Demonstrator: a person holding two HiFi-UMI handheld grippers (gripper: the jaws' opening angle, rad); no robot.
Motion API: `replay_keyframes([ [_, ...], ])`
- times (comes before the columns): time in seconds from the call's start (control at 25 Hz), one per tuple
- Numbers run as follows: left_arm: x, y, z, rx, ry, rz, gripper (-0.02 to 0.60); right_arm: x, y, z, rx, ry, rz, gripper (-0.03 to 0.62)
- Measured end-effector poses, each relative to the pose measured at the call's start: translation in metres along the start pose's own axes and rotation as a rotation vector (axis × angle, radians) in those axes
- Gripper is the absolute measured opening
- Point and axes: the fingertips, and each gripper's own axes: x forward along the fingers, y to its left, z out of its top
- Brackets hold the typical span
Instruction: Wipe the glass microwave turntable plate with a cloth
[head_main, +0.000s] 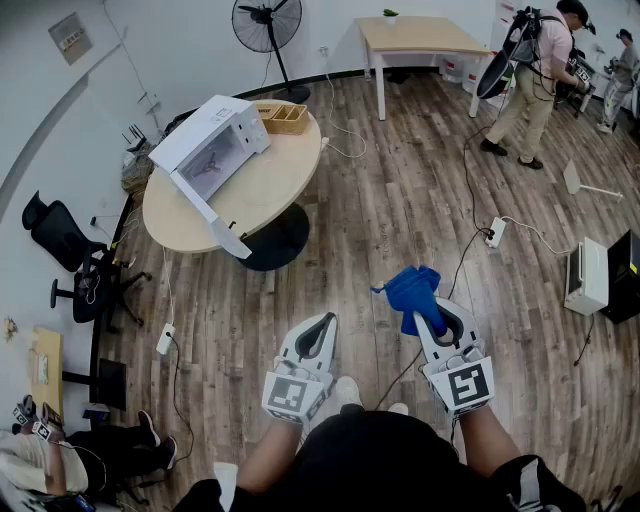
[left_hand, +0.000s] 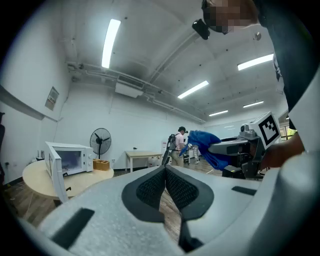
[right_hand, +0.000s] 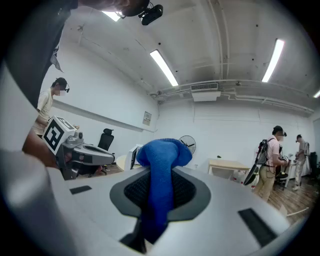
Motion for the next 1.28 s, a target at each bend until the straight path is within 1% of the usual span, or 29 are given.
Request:
replay_keyframes([
  [0.08, 0.002, 0.001, 0.001, 0.002, 0.0, -0.004, 0.006, 0.001, 0.0, 0.001, -0.032, -0.004, 0.008, 0.064],
  [0.2, 0.004, 0.002, 0.0, 0.002, 0.007, -0.011, 0.006, 0.004, 0.0, 0.004, -0.018, -0.002, 0.001, 0.064],
  [0.28, 0.005, 0.004, -0.002, -0.003, 0.011, -0.018, 0.006, 0.007, -0.002, 0.006, -0.029, 0.004, -0.005, 0.064],
  [0.36, 0.008, 0.011, -0.002, -0.004, 0.012, -0.018, 0.006, 0.012, -0.004, 0.008, -0.013, -0.001, -0.014, 0.064],
  [0.56, 0.011, 0.048, 0.002, 0.001, 0.009, 0.008, 0.006, 0.034, -0.003, 0.014, 0.077, -0.054, -0.025, 0.067],
  [0.68, 0.013, 0.069, 0.005, 0.008, -0.001, 0.0, 0.006, 0.054, 0.001, 0.015, 0.206, -0.067, -0.007, 0.067],
  [0.76, 0.014, 0.082, 0.006, 0.011, -0.003, -0.009, 0.006, 0.066, 0.003, 0.017, 0.258, -0.071, -0.006, 0.067],
  [0.92, 0.014, 0.106, 0.004, 0.014, -0.002, -0.019, 0.006, 0.086, 0.012, 0.022, 0.245, -0.084, -0.022, 0.067],
  [1.08, 0.019, 0.125, 0.005, 0.004, -0.015, -0.015, 0.006, 0.107, 0.016, 0.026, 0.236, -0.102, -0.017, 0.069],
  [1.28, 0.04, 0.147, 0.006, -0.007, -0.016, -0.014, 0.006, 0.139, 0.008, 0.031, 0.217, -0.113, -0.014, 0.069],
])
